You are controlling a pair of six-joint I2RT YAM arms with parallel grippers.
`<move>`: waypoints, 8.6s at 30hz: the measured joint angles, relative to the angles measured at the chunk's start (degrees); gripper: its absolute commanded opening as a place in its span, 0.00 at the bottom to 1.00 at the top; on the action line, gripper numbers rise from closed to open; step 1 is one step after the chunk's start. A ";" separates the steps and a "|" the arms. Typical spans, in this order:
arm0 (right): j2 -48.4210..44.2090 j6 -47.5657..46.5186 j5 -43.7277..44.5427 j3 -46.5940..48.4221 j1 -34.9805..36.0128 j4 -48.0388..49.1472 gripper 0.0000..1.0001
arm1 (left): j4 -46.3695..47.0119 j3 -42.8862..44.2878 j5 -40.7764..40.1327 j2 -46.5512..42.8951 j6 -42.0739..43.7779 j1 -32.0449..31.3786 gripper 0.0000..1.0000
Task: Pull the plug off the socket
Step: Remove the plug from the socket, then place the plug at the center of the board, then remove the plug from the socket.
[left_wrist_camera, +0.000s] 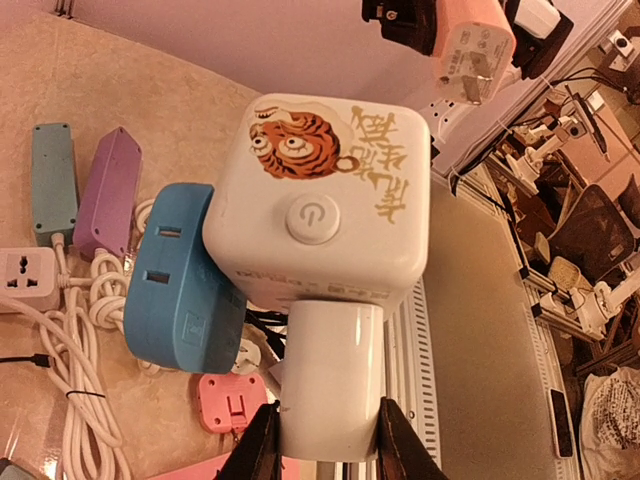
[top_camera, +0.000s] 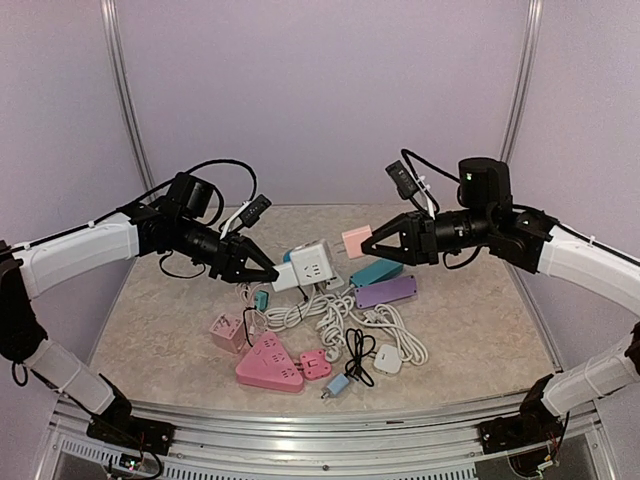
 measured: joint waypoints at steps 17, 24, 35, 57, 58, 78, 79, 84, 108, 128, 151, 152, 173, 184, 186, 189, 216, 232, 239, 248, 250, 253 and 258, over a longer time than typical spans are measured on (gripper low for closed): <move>-0.17 -1.03 17.38 1.62 0.00 -7.19 0.00 | 2.40 -1.03 -3.13 -0.48 -4.35 3.89 0.00; 0.90 3.10 28.76 -2.21 -3.87 -11.47 0.00 | 7.89 -4.31 -6.10 -4.55 -10.08 9.92 0.00; 0.94 12.04 33.35 -18.80 -13.07 -9.51 0.00 | 10.78 -4.46 -7.56 -5.68 -13.33 10.91 0.00; 10.51 14.40 30.60 -23.61 -16.63 0.92 0.29 | 10.73 -4.46 -8.92 -5.68 -13.66 10.78 0.00; 10.51 14.40 30.64 -23.61 -16.72 1.01 0.32 | 10.75 -4.46 -9.01 -5.68 -13.66 10.73 0.00; 8.59 12.48 38.29 -23.15 -17.14 -5.09 0.71 | 10.75 -4.46 -10.03 -5.66 -13.66 9.99 0.00; 7.74 12.15 38.42 -22.91 -17.14 -5.60 0.72 | 10.75 -4.46 -9.97 -5.66 -13.66 9.92 0.00; 1.33 9.73 36.13 -20.76 -16.68 -6.49 0.75 | 11.72 -5.33 -8.04 -5.66 -13.66 9.42 0.00; 11.37 10.51 56.63 7.45 13.05 -6.58 0.79 | 13.86 -7.80 -21.35 -2.29 -17.46 0.70 0.00; 28.41 8.46 64.11 23.50 19.67 -7.34 0.91 | 14.64 -7.87 -21.44 -0.37 -19.50 -0.52 0.00; 35.19 8.04 70.10 31.06 20.57 -14.53 0.63 | 14.62 -7.87 -22.34 -0.24 -19.50 -1.14 0.00; 35.19 8.09 70.18 31.06 20.59 -14.56 0.59 | 14.64 -7.87 -22.38 -0.22 -19.50 -1.16 0.00; 33.83 6.84 70.60 28.48 20.68 -12.28 0.00 | 14.38 -7.87 -21.49 -0.11 -18.12 -1.40 0.00; 31.21 5.49 67.43 24.00 20.50 -7.98 0.00 | 13.97 -7.87 -19.47 -0.11 -17.29 -1.40 0.00; 31.21 5.46 67.54 23.98 20.50 -7.98 0.00 | 13.99 -7.87 -19.47 -0.11 -17.29 -1.40 0.00; 31.21 5.49 67.95 24.02 20.50 -8.04 0.00 | 13.99 -7.87 -19.47 -0.11 -17.31 -1.42 0.00; 36.68 8.37 78.71 34.12 22.27 -19.65 0.00 | 16.28 -7.87 -20.55 1.27 -19.08 -1.20 0.00; 28.61 4.57 64.96 18.75 19.45 -2.58 0.00 | 14.95 -7.80 -14.62 1.27 -18.80 0.00 0.00; 28.61 4.85 65.90 18.86 19.43 -2.82 0.00 | 15.10 -7.80 -14.82 1.27 -18.80 0.00 0.00; 29.83 6.62 70.90 23.67 20.06 -9.33 0.00 | 17.51 -7.78 -17.42 0.87 -18.01 -0.50 0.00; 30.42 6.78 73.22 24.68 20.17 -10.95 0.00 | 17.25 -7.80 -17.75 0.74 -17.94 -0.48 0.00; 30.69 6.64 77.37 24.74 19.50 -15.82 0.00 | 16.46 -7.80 -19.04 0.33 -17.94 0.02 0.00; 32.79 6.34 81.64 25.49 18.99 -21.09 0.00 | 16.28 -7.80 -19.69 0.04 -17.94 0.31 0.00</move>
